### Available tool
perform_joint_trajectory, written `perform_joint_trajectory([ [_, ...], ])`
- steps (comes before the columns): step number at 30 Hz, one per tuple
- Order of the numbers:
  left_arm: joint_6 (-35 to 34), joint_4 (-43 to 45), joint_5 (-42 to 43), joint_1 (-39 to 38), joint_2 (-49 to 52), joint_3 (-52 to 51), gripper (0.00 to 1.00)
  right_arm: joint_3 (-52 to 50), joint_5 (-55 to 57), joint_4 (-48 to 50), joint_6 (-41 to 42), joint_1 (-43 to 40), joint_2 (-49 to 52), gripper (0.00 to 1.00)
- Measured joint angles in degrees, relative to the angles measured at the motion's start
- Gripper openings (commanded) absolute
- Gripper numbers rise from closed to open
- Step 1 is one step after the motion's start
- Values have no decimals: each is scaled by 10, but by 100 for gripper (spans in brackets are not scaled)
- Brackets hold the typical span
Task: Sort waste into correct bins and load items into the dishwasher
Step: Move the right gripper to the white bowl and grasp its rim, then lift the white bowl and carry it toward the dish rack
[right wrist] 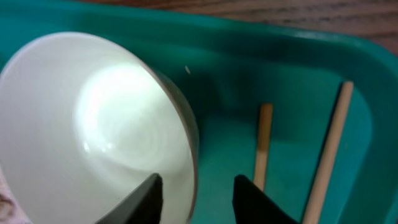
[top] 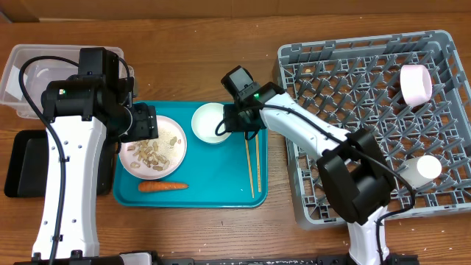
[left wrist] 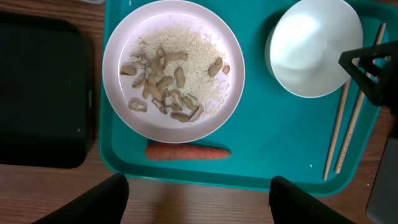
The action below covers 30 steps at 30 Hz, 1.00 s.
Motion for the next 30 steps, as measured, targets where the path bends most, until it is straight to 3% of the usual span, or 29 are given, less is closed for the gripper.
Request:
perform_joint_trajectory([
  [9,0,0,0,0,0,0,74,0,11,-14,8,0,0,25],
  [15,0,-1,0,0,0,0,74,0,11,-22,12,3,2,4],
  [24,0,-3,0,0,0,0,74,16,23,-69,7,0,5,4],
  [30,0,-4,0,0,0,0,74,93,129,-159,-38,-49,-28,4],
])
